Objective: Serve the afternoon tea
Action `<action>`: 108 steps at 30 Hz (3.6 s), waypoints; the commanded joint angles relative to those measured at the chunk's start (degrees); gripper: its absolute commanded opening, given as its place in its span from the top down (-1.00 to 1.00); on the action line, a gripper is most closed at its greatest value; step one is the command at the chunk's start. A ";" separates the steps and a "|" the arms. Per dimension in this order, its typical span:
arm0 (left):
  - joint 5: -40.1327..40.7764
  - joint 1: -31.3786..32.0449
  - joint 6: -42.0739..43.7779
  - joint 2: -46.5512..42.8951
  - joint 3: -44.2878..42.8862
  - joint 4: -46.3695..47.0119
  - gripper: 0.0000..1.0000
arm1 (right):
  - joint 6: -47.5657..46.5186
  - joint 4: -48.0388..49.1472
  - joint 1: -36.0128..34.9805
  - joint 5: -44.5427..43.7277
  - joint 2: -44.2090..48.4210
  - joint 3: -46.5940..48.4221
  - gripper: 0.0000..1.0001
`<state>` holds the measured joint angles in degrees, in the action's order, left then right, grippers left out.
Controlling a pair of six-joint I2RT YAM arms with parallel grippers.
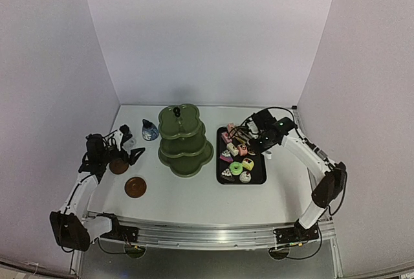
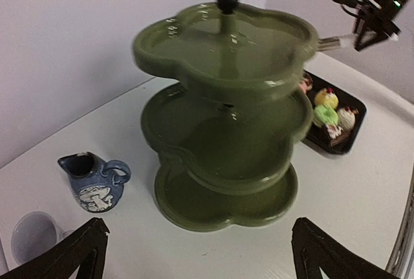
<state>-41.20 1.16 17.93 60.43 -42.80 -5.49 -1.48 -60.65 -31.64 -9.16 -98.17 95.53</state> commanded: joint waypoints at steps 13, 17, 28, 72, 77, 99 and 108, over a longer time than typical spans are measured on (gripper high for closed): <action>-4.10 3.09 22.21 1.04 1.38 -15.41 -0.99 | -0.46 12.72 -6.40 9.51 -16.21 10.09 1.00; -4.11 3.30 21.62 1.46 1.67 -14.25 -0.99 | -0.41 13.40 -6.99 11.47 -18.27 11.59 1.00; -3.51 3.52 20.66 2.23 2.08 -12.49 -0.99 | 1.03 17.37 -8.89 11.19 -23.27 14.30 1.00; -2.16 3.53 21.49 1.27 4.15 -10.76 -0.99 | 6.08 17.47 -11.26 7.28 -14.23 5.23 0.31; -2.08 3.52 21.53 1.35 4.02 -10.80 -0.99 | 7.05 16.47 -11.29 5.08 -9.73 1.08 0.32; -2.76 3.58 21.36 1.36 4.39 -10.01 -0.99 | 14.22 1.57 -8.98 -11.03 8.63 -12.43 0.29; -2.46 3.56 21.46 0.76 4.61 -10.34 -0.99 | 15.87 0.98 -7.34 -10.84 7.72 -15.40 0.26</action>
<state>-43.35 4.56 38.96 62.30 -38.41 -16.88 12.64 -59.46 -39.18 -18.57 -91.26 80.26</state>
